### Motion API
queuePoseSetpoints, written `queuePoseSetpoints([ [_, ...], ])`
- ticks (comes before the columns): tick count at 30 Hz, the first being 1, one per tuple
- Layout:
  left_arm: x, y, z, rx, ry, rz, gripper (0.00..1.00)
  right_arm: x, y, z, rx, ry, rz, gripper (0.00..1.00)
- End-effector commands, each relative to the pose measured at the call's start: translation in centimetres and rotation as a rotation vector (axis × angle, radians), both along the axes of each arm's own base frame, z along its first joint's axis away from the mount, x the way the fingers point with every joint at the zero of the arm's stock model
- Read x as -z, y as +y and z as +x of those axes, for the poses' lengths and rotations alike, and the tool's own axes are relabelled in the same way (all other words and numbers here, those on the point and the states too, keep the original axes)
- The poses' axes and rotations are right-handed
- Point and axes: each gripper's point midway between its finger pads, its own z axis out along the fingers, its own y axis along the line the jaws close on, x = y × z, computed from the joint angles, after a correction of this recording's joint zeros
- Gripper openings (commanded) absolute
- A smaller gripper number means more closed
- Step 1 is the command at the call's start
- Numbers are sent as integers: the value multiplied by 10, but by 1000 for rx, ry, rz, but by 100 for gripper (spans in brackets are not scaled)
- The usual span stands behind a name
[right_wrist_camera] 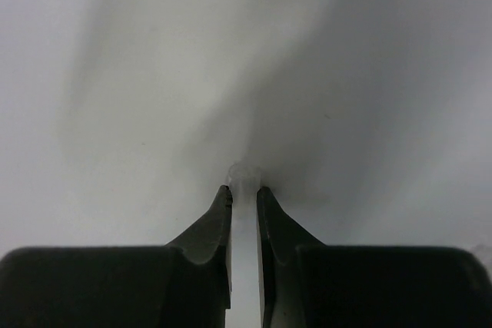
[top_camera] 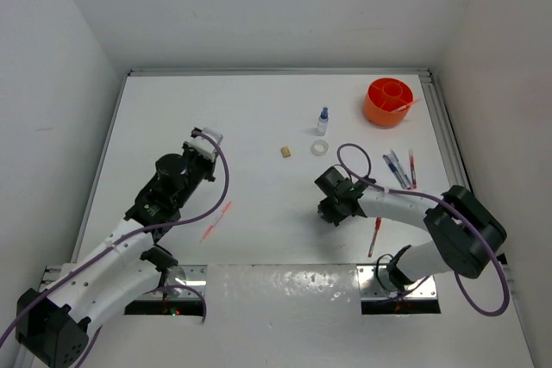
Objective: Sort the stationery into containers
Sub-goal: Close the pen cap on the pen.
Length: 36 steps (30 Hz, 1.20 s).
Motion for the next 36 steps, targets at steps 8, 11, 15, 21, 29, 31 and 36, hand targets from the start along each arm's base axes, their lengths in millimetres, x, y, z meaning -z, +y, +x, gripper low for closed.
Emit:
queuePoseSetpoints([
  [8, -47, -79, -40, 522, 3, -60, 0, -214, 56, 130, -964, -877, -317, 0],
  [11, -57, -95, -49, 642, 33, -50, 0, -283, 59, 142, -1030, -1070, -376, 0],
  [15, -91, -115, -53, 761, 48, -93, 0, -351, 64, 149, -1102, -1253, -448, 0],
  [21, -114, -145, -35, 816, 60, -229, 0, -416, 81, 137, -1125, -1518, -427, 0],
  [29, -105, -159, -21, 802, 136, -282, 0, -431, 88, 124, -1135, -1628, -368, 0],
  [31, -104, -160, -17, 793, 142, -292, 0, -432, 89, 122, -1120, -1642, -346, 0],
  [36, -118, -163, -19, 822, 91, -306, 0, -418, 91, 125, -1108, -1621, -315, 0],
])
